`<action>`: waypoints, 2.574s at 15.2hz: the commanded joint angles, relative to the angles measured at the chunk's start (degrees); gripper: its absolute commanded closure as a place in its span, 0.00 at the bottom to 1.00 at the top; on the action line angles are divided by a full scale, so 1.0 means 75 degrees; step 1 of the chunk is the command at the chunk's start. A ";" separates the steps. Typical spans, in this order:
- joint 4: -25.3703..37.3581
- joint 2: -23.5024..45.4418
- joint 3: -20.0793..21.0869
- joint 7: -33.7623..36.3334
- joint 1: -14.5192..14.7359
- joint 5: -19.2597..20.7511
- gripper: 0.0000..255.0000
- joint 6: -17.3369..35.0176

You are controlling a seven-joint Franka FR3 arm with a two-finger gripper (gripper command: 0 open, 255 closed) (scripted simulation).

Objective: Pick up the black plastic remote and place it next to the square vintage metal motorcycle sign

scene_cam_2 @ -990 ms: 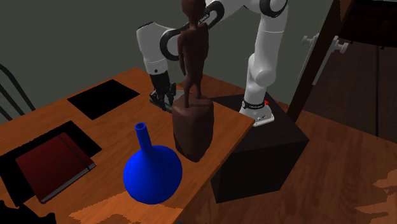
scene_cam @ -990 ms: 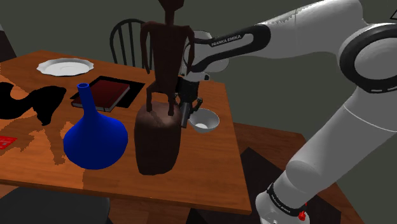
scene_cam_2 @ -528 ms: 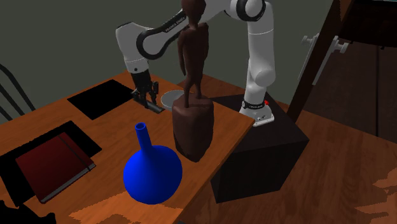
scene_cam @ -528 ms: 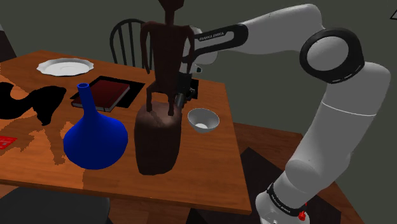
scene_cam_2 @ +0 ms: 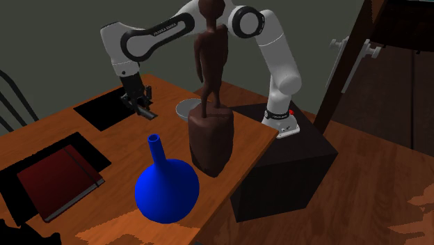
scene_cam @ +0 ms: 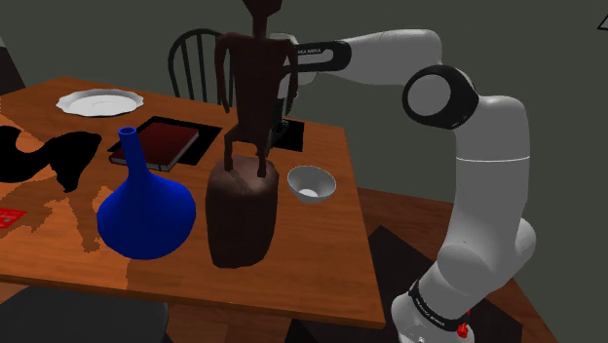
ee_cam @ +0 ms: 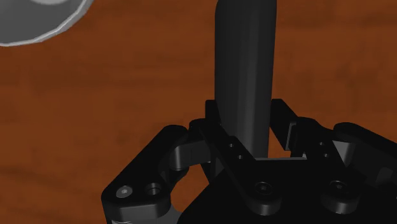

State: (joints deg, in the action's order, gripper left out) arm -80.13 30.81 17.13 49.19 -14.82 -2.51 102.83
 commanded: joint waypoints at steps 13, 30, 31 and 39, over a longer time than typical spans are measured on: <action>-0.0425 0.0624 -0.0097 -0.0137 0.0025 0.0121 1.00 0.1025; -0.0078 0.0566 -0.0096 -0.0147 -0.0003 0.0113 0.00 0.0617; 0.0133 0.0537 -0.0095 -0.0148 -0.0014 0.0110 0.00 0.0376; 0.0312 0.0522 -0.0095 -0.0148 -0.0021 0.0108 0.00 0.0182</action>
State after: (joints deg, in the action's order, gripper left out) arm -77.80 34.73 16.42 48.09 -14.97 -1.70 104.21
